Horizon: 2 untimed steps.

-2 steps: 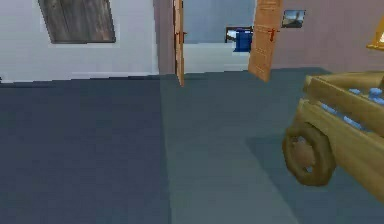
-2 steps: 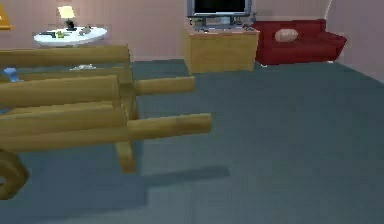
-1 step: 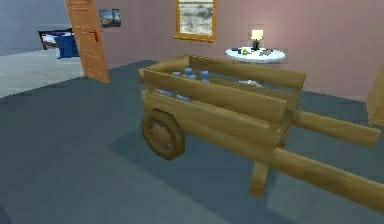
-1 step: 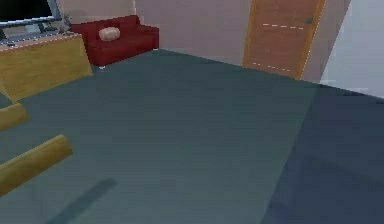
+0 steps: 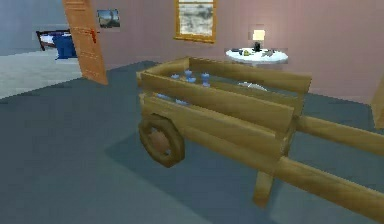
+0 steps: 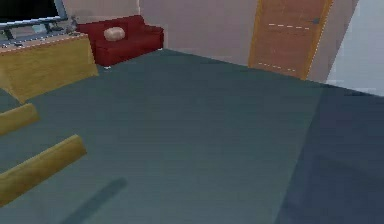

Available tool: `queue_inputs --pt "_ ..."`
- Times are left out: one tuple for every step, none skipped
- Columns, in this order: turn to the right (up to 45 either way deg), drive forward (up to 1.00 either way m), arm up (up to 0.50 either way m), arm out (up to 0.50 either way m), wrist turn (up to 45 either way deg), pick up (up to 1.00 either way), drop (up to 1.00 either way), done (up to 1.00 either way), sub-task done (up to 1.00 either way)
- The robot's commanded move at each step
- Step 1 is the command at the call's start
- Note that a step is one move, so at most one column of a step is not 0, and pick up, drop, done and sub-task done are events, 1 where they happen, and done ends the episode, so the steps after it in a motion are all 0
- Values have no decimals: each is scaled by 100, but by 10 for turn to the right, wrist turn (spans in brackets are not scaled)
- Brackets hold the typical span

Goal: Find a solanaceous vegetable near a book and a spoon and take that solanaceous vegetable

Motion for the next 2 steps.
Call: queue_inputs --pt "-450 0 0 0 0 0 0 0 0" --pt "-420 0 0 0 0 0 0 0 0"
